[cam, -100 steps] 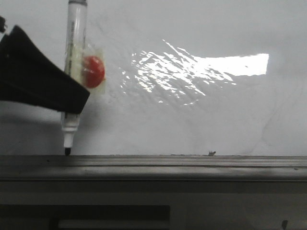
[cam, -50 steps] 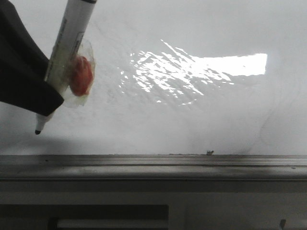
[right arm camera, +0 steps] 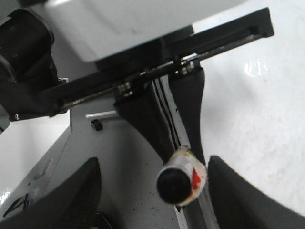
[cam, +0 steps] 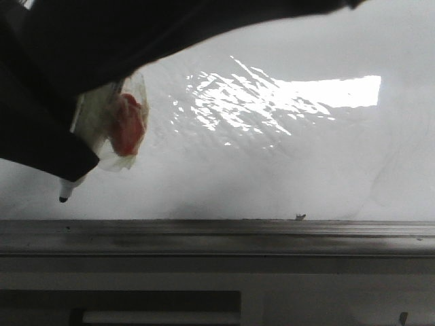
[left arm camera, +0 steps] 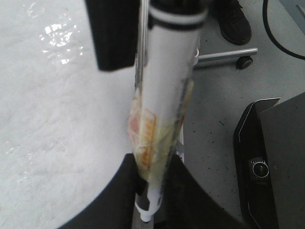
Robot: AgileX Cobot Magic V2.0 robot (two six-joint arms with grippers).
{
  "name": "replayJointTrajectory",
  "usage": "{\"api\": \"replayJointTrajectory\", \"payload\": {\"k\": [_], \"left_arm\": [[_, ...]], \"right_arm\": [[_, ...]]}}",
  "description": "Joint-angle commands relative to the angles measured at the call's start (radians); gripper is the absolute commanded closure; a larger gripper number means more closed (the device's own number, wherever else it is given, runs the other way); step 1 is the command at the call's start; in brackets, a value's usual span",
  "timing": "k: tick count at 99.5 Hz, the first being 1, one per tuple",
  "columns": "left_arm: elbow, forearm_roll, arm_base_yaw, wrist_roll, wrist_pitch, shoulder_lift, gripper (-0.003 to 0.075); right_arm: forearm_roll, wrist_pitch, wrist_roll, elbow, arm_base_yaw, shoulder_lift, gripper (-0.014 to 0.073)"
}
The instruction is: Write number 9 on whiteboard
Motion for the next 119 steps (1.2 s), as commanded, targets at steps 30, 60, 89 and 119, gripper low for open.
{"api": "replayJointTrajectory", "payload": {"k": [30,60,89,119], "left_arm": [[-0.038,-0.037,-0.009,0.0,-0.04,-0.021,0.0741],[-0.042,-0.043,-0.009,-0.026,-0.049,-0.025,0.074],[-0.085,-0.04,0.069,-0.307,-0.102,-0.211,0.0317],[-0.079,-0.04,0.279,-0.465,-0.092,-0.485,0.023]], "right_arm": [[0.114,-0.044,-0.014,-0.066,0.003,0.087,0.0362],[0.11,-0.018,-0.014,-0.066,0.003,0.089,0.0655],[-0.086,0.331,0.163,-0.187,-0.057,0.044,0.0654],[-0.785,0.639,0.63,-0.444,-0.018,-0.044,0.0623]]}}
